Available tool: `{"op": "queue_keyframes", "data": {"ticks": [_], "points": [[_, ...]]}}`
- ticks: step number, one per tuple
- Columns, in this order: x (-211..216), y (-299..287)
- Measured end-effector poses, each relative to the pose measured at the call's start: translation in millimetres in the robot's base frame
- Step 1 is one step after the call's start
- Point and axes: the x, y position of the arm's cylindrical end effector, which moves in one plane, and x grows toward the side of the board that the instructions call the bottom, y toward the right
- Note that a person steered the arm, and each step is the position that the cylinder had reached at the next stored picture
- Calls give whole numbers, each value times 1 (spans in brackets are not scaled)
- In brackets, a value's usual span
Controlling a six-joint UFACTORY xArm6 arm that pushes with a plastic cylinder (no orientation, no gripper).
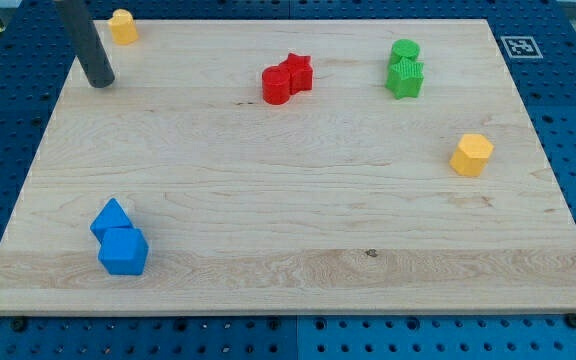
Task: Move your arm towards the bottom left
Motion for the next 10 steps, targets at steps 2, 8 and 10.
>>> {"op": "queue_keyframes", "data": {"ticks": [2, 8, 10], "points": [[41, -26], [129, -33], [169, -34]]}}
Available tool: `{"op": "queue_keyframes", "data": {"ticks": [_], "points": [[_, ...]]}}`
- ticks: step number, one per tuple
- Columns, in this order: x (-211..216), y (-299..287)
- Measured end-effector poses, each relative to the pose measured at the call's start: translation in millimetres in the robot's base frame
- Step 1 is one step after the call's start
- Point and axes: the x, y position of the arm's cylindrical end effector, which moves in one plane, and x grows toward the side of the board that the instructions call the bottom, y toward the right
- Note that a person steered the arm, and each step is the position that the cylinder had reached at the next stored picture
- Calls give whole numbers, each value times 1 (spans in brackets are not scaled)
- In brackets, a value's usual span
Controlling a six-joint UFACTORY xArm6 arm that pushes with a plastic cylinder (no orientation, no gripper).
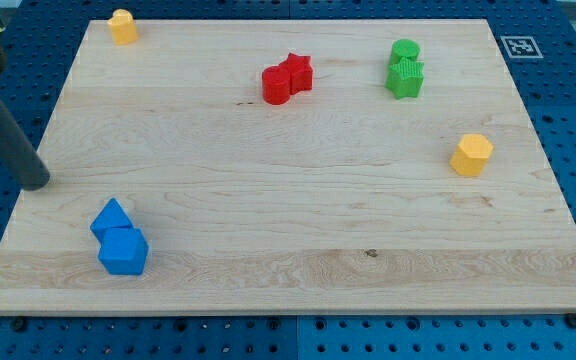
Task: Move your arm towards the bottom left
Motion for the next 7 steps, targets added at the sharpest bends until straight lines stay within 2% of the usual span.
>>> {"op": "queue_keyframes", "data": {"ticks": [3, 7], "points": [[40, 10], [52, 33]]}}
